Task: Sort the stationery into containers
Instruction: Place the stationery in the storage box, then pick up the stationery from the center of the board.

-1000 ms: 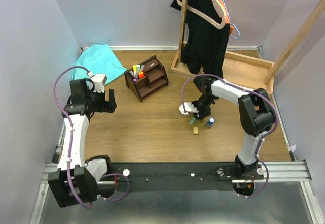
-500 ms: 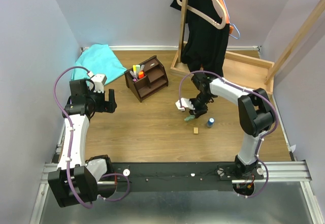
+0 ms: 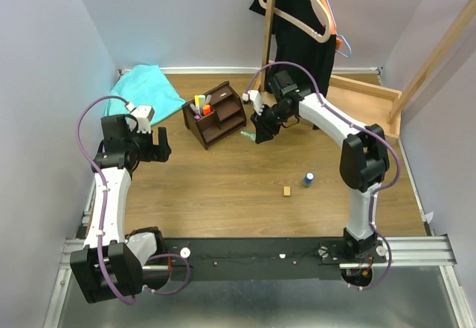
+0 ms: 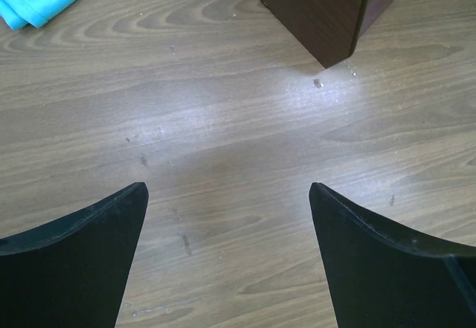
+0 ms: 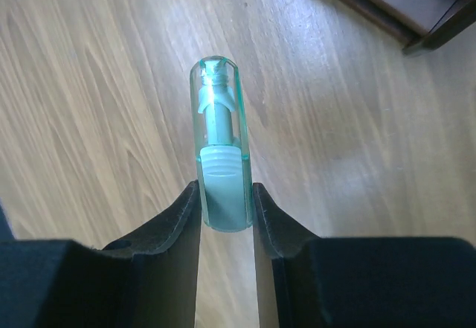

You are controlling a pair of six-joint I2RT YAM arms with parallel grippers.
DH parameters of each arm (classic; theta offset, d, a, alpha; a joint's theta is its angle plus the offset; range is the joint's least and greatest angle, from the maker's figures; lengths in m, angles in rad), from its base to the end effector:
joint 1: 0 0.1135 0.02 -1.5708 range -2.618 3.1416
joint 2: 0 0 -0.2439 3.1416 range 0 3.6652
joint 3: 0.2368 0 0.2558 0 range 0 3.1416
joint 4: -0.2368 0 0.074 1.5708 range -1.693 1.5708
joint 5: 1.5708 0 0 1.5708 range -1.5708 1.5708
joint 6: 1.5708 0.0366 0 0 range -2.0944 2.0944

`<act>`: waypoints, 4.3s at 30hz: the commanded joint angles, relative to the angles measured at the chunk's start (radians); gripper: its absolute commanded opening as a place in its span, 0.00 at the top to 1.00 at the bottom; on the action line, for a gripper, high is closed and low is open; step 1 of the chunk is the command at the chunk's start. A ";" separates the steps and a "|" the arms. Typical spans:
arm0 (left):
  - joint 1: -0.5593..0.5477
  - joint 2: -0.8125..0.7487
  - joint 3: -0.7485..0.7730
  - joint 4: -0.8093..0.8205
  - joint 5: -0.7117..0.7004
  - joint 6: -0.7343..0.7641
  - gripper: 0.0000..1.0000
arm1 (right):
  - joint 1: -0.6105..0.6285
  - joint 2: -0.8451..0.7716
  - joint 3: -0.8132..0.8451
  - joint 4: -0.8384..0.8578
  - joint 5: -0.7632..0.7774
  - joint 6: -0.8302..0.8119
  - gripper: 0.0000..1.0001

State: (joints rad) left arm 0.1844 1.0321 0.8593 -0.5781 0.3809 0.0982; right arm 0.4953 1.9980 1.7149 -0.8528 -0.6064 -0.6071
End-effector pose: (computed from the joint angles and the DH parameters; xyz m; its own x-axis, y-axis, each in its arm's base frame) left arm 0.2277 0.0286 0.2655 -0.6580 -0.0301 -0.7524 0.1623 0.9701 -0.1807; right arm 0.3600 0.2182 0.2293 -0.3120 -0.7014 -0.6409 -0.9495 0.2541 0.1841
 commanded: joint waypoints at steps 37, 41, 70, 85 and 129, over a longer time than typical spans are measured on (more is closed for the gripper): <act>0.018 -0.064 -0.052 0.024 0.013 -0.023 0.01 | 0.155 0.286 0.265 0.253 0.536 0.558 0.99; 0.018 -0.063 -0.052 0.024 0.013 -0.023 0.01 | 0.160 0.306 0.279 0.282 0.597 0.560 0.99; 0.024 -0.027 -0.046 0.046 0.044 -0.043 0.01 | 0.172 0.378 0.371 0.351 0.628 0.552 0.94; 0.024 -0.038 -0.054 0.047 0.059 -0.049 0.01 | 0.187 0.346 0.322 0.342 0.649 0.540 0.44; 0.023 -0.144 -0.055 -0.020 0.049 -0.068 0.01 | 0.178 -0.401 -0.730 0.110 0.613 1.058 0.49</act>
State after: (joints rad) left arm 0.2031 0.9180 0.7979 -0.5781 0.4248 0.0364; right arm 0.6788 1.5845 1.0134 -0.7101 0.0082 0.3828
